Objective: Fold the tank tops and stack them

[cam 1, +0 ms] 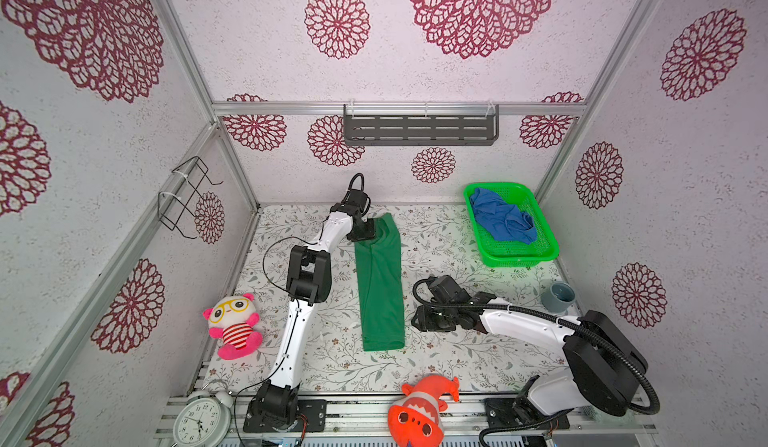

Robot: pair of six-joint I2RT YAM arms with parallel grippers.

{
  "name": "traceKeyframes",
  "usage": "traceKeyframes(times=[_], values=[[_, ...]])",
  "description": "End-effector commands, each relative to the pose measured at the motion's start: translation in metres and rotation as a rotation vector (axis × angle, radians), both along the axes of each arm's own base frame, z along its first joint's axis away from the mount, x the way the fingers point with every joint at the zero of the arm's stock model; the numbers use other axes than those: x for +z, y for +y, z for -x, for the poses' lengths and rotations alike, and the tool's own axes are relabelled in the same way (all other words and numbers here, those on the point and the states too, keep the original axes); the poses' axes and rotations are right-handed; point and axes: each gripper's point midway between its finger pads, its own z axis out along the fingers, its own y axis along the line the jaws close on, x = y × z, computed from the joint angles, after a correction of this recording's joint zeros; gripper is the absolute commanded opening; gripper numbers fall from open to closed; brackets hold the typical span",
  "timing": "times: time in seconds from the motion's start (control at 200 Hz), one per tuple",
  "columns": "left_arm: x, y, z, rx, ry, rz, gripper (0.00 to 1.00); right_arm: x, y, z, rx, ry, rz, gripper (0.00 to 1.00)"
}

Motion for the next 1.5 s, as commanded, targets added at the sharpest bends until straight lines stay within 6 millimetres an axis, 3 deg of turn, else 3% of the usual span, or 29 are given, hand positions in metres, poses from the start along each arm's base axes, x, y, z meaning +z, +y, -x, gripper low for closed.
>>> traceKeyframes(times=[0.0, 0.12, 0.235, 0.27, 0.465, 0.615, 0.871, 1.141, 1.496], values=[[0.042, 0.015, 0.021, -0.022, -0.029, -0.068, 0.63, 0.017, 0.021, -0.001, 0.019, -0.003, -0.110, 0.53], [0.098, 0.037, 0.048, 0.015, -0.116, -0.109, 0.72, 0.011, 0.027, 0.003, 0.042, 0.020, -0.115, 0.54], [0.113, 0.050, 0.100, 0.073, -0.077, -0.083, 0.70, 0.009, 0.023, 0.002, 0.050, 0.010, -0.070, 0.54], [0.127, 0.047, 0.119, 0.083, -0.088, -0.029, 0.67, 0.010, 0.022, 0.002, 0.052, 0.004, -0.063, 0.53], [0.099, 0.017, 0.235, 0.082, 0.060, 0.133, 0.53, 0.012, 0.023, 0.018, 0.090, 0.029, -0.027, 0.45], [0.079, -0.001, 0.286, 0.086, 0.142, 0.161, 0.52, 0.009, 0.025, 0.032, 0.121, 0.034, 0.026, 0.42], [0.042, 0.001, 0.313, 0.108, 0.234, 0.093, 0.53, 0.012, 0.043, 0.025, 0.134, 0.015, -0.021, 0.49], [0.019, -0.003, 0.339, 0.099, 0.329, 0.057, 0.44, 0.004, 0.047, 0.025, 0.113, 0.041, -0.043, 0.49], [0.011, -0.011, 0.347, 0.095, 0.351, 0.075, 0.27, -0.009, 0.050, 0.026, 0.119, 0.066, -0.025, 0.46]])
